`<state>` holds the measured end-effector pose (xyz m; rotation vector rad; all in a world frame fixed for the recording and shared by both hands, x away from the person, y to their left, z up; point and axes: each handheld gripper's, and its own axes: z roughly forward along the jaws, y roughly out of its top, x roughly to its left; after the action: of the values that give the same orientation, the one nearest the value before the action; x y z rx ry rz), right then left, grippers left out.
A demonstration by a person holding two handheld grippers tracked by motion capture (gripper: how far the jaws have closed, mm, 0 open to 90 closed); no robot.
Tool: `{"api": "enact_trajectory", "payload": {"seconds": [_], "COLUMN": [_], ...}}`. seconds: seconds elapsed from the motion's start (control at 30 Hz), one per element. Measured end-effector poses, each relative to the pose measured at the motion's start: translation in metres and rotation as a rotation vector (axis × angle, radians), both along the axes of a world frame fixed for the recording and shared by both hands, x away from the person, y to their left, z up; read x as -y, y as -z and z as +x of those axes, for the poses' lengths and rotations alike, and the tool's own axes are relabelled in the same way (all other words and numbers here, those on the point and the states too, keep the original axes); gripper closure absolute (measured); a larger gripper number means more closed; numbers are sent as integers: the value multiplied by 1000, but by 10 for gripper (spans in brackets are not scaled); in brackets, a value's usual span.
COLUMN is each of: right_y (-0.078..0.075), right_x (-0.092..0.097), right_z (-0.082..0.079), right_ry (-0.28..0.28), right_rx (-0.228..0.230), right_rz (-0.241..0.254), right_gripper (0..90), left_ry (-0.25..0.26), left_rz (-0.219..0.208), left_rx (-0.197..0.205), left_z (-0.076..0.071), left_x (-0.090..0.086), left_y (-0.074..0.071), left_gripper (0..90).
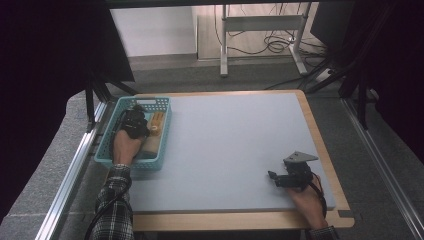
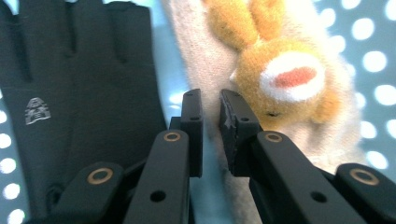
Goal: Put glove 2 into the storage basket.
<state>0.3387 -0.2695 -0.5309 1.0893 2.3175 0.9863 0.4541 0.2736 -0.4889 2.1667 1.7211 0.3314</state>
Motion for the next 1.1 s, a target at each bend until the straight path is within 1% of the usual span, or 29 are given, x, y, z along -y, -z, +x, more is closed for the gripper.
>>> {"api": "enact_trajectory", "payload": {"seconds": [0.03, 0.1, 0.2, 0.3, 0.37, 0.4, 0.5, 0.53, 0.6, 0.67, 0.73, 0.9, 0.93, 1.03, 1.1], "right_y": [0, 0, 0, 0, 0, 0, 0, 0, 0, 0, 0, 0, 0, 0, 0], "right_x": [0, 0, 0, 0, 0, 0, 0, 0, 0, 0, 0, 0, 0, 0, 0], "right_z": [0, 0, 0, 0, 0, 0, 0, 0, 0, 0, 0, 0, 0, 0, 0], "right_ry": [0, 0, 0, 0, 0, 0, 0, 0, 0, 0, 0, 0, 0, 0, 0], "right_rx": [0, 0, 0, 0, 0, 0, 0, 0, 0, 0, 0, 0, 0, 0, 0], "right_rz": [0, 0, 0, 0, 0, 0, 0, 0, 0, 0, 0, 0, 0, -1, 0], "right_gripper": [214, 214, 214, 214, 214, 214, 214, 214, 214, 214, 214, 214, 214, 214, 214], "left_ry": [-4, -14, -34, -60, -73, -76, -70, -67, -59, -53, -35, -7, -3, 4, 13], "left_rz": [-4, 0, 14, 21, 12, 0, -19, -28, -41, -67, -85, -97, -99, -124, -131], "left_rx": [2, 14, 45, 92, 121, 131, 155, 158, 171, 186, 191, 200, 208, 225, 233], "left_z": [-1, -2, -5, -8, -11, -12, -16, -17, -19, -21, -23, -27, -28, -32, -34], "left_x": [-1, -4, -10, -17, -21, -23, -26, -27, -28, -29, -29, -28, -28, -28, -28], "left_y": [-1, -2, -5, -10, -14, -15, -18, -19, -20, -21, -22, -24, -24, -26, -28], "left_gripper": [794, 751, 636, 510, 433, 397, 316, 294, 270, 231, 194, 122, 114, 93, 84]}}
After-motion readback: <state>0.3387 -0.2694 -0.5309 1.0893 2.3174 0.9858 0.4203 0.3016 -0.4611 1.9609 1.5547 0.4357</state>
